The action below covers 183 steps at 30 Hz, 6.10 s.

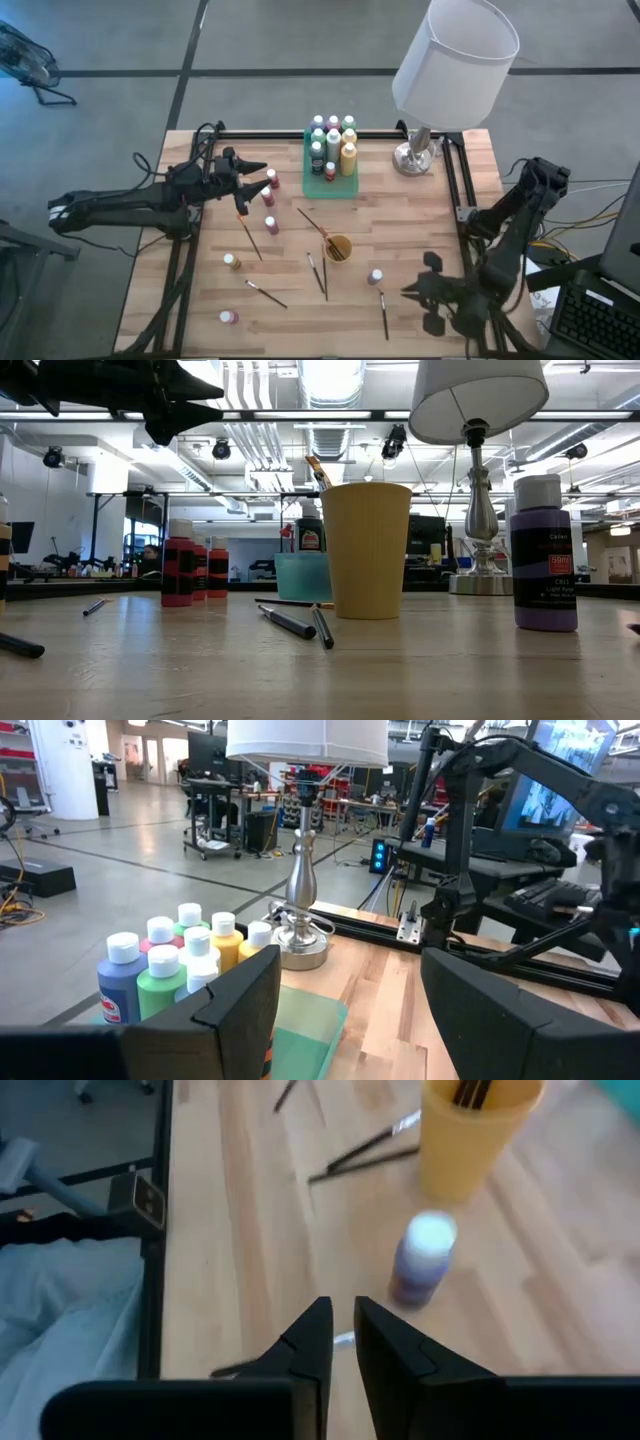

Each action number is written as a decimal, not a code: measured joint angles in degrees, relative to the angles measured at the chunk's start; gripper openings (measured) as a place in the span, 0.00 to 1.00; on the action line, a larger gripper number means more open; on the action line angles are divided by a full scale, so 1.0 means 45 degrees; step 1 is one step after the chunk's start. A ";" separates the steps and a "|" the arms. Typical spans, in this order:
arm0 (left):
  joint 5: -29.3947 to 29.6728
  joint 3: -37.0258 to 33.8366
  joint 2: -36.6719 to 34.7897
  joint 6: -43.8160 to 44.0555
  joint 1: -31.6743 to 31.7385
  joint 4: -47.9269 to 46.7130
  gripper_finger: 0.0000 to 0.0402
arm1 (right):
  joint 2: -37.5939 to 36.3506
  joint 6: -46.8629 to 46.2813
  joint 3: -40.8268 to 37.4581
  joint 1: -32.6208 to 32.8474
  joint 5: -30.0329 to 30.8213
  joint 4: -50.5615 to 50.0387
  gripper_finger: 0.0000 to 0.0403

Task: Pick & Place Paint Supplies
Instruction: Put the small purple paint bottle into the green bin

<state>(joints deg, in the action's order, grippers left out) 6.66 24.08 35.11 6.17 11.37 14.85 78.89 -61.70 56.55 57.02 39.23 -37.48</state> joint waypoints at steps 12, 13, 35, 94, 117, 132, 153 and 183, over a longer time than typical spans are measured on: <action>0.0000 0.0000 0.0002 0.0175 -0.0003 -0.0108 0.62 | 0.2055 -0.2643 -0.0391 0.0446 0.1744 0.0189 0.28; 0.0000 0.0000 0.0005 0.0175 -0.0003 -0.0112 0.62 | 0.2223 -0.2650 -0.0406 0.0446 0.2024 0.0223 0.30; 0.0000 0.0000 0.0000 0.0165 -0.0004 -0.0186 0.62 | 0.4352 -0.5115 -0.0943 -0.0236 0.4358 0.0424 0.64; 0.0000 0.0000 0.0003 0.0160 -0.0001 -0.0180 0.62 | 0.4397 -0.1562 -0.2402 -0.2070 0.4852 0.5107 0.31; 0.0000 0.0000 0.0004 0.0155 -0.0003 -0.0180 0.62 | 0.2126 0.2156 -0.2424 -0.4140 0.6282 0.3985 0.28; 0.0003 0.0000 0.0003 0.0151 -0.0004 -0.0175 0.62 | -0.0135 0.8723 -0.2539 -0.8713 0.3796 0.7495 0.29; 0.0002 0.0002 0.0003 0.0058 -0.0004 -0.0185 0.62 | 0.1863 1.1756 -0.2621 -1.2876 -0.0824 1.2915 0.27; 0.0004 0.0000 0.0002 0.0058 -0.0002 -0.0209 0.62 | 0.4436 1.0032 -0.4463 -1.4667 -0.1385 1.7991 0.28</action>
<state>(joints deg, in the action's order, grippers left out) 6.67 24.08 35.12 6.43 11.37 13.91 98.85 -16.56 36.46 -8.99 32.99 43.48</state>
